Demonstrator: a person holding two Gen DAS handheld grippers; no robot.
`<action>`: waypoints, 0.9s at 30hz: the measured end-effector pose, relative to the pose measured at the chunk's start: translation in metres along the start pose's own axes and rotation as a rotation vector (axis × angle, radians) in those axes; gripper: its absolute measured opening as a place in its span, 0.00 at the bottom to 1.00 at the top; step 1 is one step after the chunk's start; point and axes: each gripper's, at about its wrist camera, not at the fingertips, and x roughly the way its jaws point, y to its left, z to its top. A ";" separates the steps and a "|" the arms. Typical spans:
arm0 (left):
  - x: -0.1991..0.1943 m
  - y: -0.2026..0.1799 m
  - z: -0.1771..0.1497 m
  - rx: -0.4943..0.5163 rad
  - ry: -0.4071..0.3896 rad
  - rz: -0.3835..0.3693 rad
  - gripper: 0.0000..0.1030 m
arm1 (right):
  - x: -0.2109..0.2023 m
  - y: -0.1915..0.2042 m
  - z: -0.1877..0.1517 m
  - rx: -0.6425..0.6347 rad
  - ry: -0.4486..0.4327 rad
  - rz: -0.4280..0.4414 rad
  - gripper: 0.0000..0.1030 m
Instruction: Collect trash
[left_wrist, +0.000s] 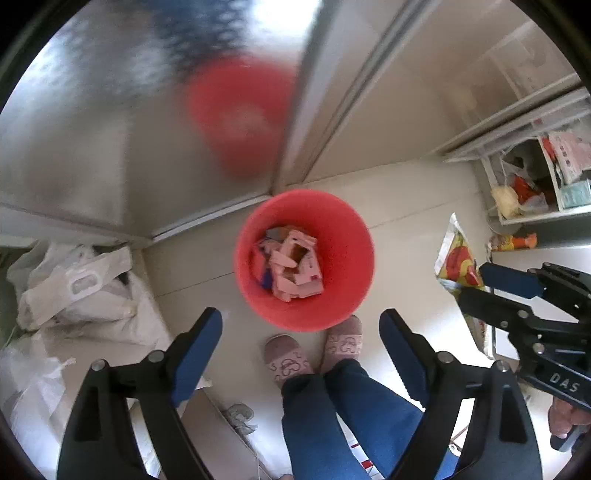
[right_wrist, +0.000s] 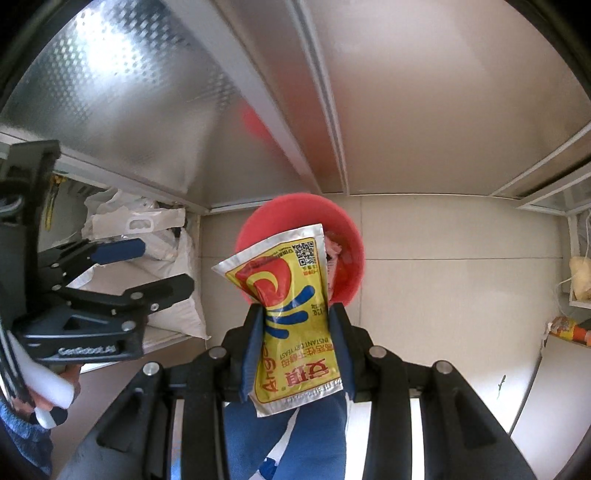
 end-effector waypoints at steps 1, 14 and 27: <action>-0.002 0.005 -0.002 -0.006 -0.004 0.017 0.83 | 0.002 0.003 0.001 -0.003 0.003 0.006 0.33; 0.042 0.059 -0.010 -0.114 0.021 0.055 0.83 | 0.063 0.032 0.020 -0.079 0.045 -0.016 0.36; 0.014 0.049 -0.019 -0.108 0.015 0.096 0.83 | 0.048 0.043 0.013 -0.149 -0.002 -0.091 0.76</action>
